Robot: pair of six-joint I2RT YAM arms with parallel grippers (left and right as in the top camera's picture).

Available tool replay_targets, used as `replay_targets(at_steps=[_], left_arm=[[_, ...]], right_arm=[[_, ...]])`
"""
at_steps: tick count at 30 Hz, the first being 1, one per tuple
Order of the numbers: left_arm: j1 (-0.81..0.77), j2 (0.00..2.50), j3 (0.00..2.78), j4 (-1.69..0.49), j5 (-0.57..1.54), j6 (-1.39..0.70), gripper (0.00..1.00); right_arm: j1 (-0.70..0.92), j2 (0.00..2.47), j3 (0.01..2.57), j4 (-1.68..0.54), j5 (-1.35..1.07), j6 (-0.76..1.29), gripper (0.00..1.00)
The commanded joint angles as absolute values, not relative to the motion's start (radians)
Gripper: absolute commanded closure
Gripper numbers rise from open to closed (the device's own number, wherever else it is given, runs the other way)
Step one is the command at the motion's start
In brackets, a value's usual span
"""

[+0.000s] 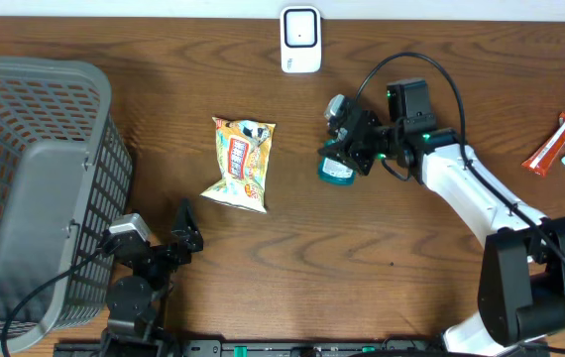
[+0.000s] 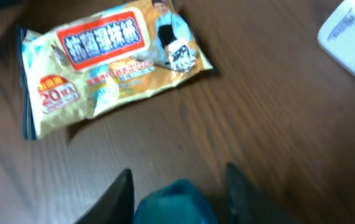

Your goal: Scan the item barcode

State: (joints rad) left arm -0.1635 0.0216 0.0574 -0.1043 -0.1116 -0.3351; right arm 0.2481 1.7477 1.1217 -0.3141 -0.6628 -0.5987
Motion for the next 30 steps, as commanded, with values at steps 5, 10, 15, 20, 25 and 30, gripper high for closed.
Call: replay_targets(at_steps=[5,10,15,20,25,30], left_arm=[[-0.159,0.018,0.035,-0.125,-0.124,-0.323,0.02],[-0.159,0.018,0.035,-0.125,-0.124,-0.323,0.02],[-0.159,0.018,0.034,-0.125,-0.124,-0.323,0.02],[-0.159,0.018,0.034,-0.125,-0.124,-0.323,0.02],[-0.159,0.018,0.035,-0.125,-0.124,-0.323,0.02],[-0.159,0.018,0.035,-0.125,-0.124,-0.323,0.02]], right_arm=[[0.25,1.835,1.09,-0.366,-0.577,-0.582,0.98],[0.245,1.835,1.101,-0.358,-0.582,-0.503,0.99],[0.205,1.823,1.212,-0.41,-0.726,-0.264,0.99],[0.154,1.818,1.322,-0.5,-0.913,-0.104,0.99],[0.099,1.788,1.324,-0.506,-1.151,-0.105,0.99],[0.023,1.719,1.324,-0.567,-1.354,-0.112,0.99]])
